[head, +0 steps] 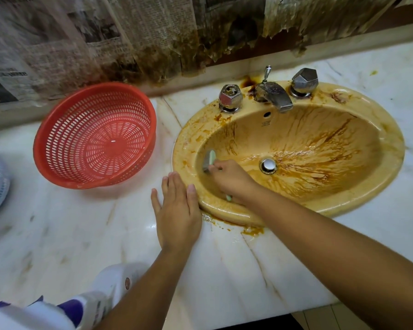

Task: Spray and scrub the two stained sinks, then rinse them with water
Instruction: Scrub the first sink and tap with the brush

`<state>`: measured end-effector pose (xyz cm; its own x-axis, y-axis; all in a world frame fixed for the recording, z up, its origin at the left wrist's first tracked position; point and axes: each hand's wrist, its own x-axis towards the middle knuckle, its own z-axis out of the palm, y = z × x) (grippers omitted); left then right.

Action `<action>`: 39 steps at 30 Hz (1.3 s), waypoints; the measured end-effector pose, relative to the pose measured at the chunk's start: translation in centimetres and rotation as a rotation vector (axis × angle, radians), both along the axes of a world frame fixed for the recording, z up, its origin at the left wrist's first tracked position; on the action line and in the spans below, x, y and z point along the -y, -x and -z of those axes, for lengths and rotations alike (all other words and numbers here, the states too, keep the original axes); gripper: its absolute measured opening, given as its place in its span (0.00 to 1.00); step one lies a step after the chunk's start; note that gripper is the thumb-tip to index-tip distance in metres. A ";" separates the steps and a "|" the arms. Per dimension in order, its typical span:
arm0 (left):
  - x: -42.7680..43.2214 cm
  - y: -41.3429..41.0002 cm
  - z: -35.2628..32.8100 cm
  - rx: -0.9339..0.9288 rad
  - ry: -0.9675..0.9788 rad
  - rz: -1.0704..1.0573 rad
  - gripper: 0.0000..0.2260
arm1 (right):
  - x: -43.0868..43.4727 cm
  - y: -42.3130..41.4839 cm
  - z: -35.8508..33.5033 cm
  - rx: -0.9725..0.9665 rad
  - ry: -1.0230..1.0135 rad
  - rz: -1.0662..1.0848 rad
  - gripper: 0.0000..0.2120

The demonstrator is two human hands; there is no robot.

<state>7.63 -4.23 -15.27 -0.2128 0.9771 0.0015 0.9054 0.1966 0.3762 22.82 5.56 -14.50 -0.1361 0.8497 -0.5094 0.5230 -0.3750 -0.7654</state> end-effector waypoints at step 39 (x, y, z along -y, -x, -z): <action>0.0 0.0 0.3 -0.019 0.000 0.003 0.33 | -1.2 -10.3 1.3 0.721 0.069 -0.583 0.21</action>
